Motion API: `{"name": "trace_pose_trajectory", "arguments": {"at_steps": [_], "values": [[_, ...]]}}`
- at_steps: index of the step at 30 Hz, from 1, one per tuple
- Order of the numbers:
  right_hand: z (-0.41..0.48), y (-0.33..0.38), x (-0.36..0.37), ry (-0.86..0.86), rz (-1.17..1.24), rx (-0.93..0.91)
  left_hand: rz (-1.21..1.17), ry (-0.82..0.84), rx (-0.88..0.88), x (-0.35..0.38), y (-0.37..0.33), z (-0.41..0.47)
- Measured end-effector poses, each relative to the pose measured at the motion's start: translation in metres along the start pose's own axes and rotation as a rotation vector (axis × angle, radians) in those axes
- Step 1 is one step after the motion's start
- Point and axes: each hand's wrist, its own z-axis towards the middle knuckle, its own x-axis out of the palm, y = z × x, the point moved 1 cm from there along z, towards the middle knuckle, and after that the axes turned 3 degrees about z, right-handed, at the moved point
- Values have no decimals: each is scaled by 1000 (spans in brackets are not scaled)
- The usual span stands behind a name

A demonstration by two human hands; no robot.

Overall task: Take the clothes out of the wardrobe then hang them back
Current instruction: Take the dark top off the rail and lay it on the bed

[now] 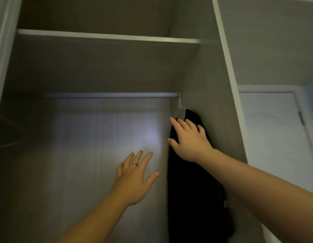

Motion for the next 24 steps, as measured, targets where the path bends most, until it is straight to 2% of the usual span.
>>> {"name": "trace_pose_trajectory", "arguments": {"at_steps": [4,7,14,19,24], "values": [[54,-18,-6,-33,-105,62,-83,-6,38,17,2,52],[79,-27,-5,4,-190,110,-163,-17,63,28,1,88],[107,-32,13,55,-435,205,-208,-10,256,51,-9,157],[121,-25,12,47,-485,260,-361,13,324,64,-18,186],[133,-23,4,-71,-426,309,-561,28,374,69,-23,195]]}}
